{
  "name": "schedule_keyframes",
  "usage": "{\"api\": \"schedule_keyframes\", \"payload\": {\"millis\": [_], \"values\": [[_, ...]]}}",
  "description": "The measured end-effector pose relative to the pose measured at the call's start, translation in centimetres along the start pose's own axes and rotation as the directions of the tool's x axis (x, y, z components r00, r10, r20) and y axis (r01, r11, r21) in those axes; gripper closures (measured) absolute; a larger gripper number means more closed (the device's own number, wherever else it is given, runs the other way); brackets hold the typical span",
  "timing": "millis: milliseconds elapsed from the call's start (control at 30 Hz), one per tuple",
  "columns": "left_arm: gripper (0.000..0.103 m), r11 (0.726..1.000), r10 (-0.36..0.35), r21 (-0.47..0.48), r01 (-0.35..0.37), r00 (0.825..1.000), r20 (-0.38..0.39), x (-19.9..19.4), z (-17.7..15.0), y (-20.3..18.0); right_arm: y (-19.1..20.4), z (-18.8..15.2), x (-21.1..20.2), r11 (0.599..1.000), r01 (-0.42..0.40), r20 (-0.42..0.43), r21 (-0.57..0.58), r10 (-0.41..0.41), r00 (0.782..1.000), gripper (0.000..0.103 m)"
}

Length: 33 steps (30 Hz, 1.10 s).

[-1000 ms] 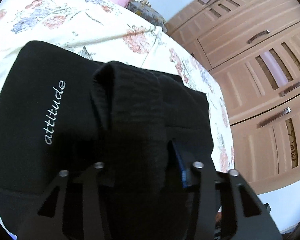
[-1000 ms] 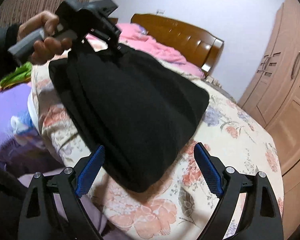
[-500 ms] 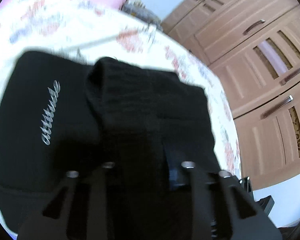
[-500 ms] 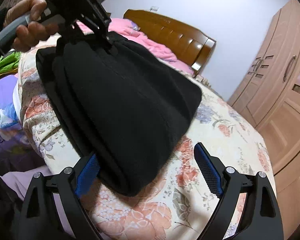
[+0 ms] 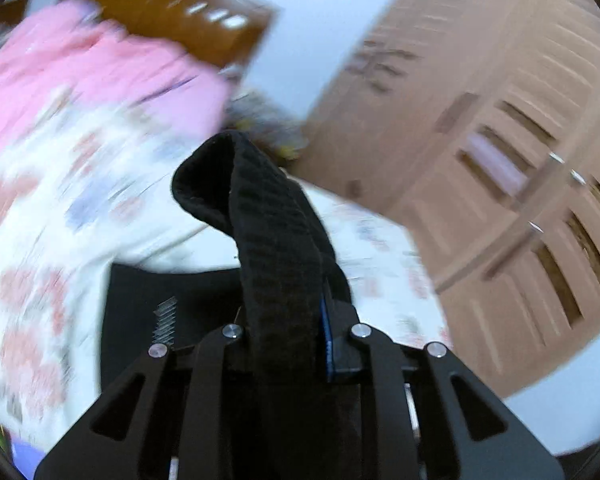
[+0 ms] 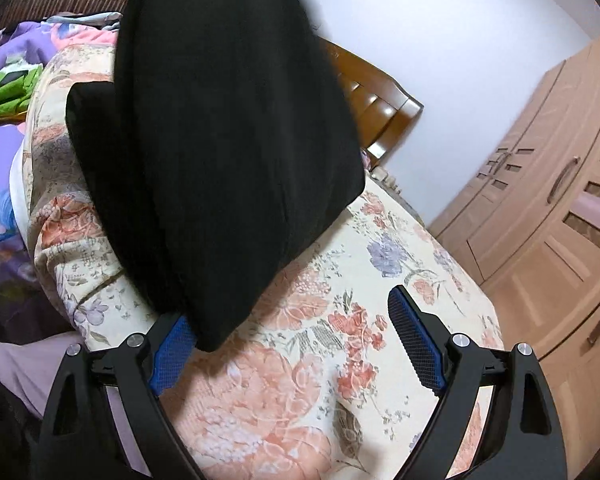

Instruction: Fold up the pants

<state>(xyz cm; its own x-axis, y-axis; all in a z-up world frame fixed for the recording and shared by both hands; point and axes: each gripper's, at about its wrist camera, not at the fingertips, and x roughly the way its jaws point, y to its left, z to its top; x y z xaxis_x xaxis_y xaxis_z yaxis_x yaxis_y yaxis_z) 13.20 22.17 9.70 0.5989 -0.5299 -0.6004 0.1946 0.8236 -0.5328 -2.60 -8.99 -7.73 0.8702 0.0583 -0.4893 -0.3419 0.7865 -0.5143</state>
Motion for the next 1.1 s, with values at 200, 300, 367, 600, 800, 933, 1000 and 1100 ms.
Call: {"api": "schedule_keyframes", "payload": {"millis": [200, 300, 367, 600, 800, 933, 1000, 1100], "values": [[0.085, 0.983, 0.018, -0.178, -0.035, 0.995, -0.093, 3.9, -3.8, 9.6, 0.2, 0.1, 0.6, 1.0, -0.019, -0.019, -0.014, 0.019, 1.0, 0.017], [0.085, 0.986, -0.006, -0.166, -0.004, 0.998, -0.063, 3.5, -4.0, 9.7, 0.2, 0.3, 0.5, 1.0, -0.022, -0.031, -0.014, 0.022, 0.999, 0.017], [0.085, 0.992, -0.011, -0.123, 0.007, 0.999, -0.035, 2.6, -3.6, 9.0, 0.3, 0.5, 0.4, 1.0, -0.019, -0.034, -0.018, 0.018, 0.999, 0.017], [0.07, 0.974, -0.015, -0.225, -0.005, 0.996, -0.09, 6.2, -6.1, 13.5, 0.5, 0.6, 0.7, 0.998, -0.064, -0.037, -0.011, 0.064, 0.997, 0.017], [0.012, 0.971, 0.061, -0.236, -0.046, 0.997, 0.054, 1.7, -6.2, 12.8, -4.0, -0.6, -0.2, 0.85, -0.514, -0.018, 0.118, 0.52, 0.854, 0.015], [0.003, 0.974, 0.226, -0.081, -0.213, 0.947, 0.227, -3.0, -5.4, 6.6, -9.5, 0.3, -0.4, 0.721, -0.645, 0.125, 0.254, 0.637, 0.761, 0.015], [0.002, 0.982, 0.175, 0.028, -0.186, 0.958, 0.229, -2.1, -4.8, 2.8, -11.4, 2.1, 1.3, 0.667, -0.69, 0.179, 0.283, 0.67, 0.721, 0.015], [0.002, 0.962, 0.223, 0.125, -0.242, 0.963, 0.148, 2.0, -4.7, 0.1, -12.7, 5.8, 5.3, 0.623, -0.73, 0.236, 0.281, 0.693, 0.682, 0.015]]}}
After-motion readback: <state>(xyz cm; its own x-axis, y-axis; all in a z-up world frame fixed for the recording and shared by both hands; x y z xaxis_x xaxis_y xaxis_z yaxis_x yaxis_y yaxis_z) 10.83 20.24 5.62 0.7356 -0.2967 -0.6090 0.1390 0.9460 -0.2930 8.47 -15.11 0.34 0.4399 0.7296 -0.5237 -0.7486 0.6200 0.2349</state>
